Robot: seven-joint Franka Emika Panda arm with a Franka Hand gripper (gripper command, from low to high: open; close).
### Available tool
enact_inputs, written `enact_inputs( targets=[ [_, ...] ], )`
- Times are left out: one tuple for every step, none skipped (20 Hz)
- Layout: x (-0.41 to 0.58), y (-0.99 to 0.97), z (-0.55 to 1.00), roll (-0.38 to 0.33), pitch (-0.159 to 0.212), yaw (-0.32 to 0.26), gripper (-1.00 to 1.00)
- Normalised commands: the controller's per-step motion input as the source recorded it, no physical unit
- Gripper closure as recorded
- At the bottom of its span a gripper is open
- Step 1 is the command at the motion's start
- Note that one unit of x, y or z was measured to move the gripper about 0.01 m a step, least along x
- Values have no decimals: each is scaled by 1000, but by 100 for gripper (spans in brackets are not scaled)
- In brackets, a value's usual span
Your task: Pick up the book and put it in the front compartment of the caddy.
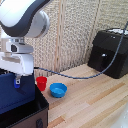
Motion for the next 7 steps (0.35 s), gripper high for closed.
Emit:
enact_inputs(
  targets=[
    [169, -23, 314, 0, 32, 6, -100],
    [160, -86, 323, 0, 52, 0, -100],
    [126, -223, 346, 0, 42, 0, -100],
    [71, -300, 417, 0, 30, -31, -100],
    [89, -237, 443, 0, 56, -17, -100],
    [89, -249, 409, 7, 59, 0, -100],
    [103, -200, 371, 59, 96, 0, -100]
  ],
)
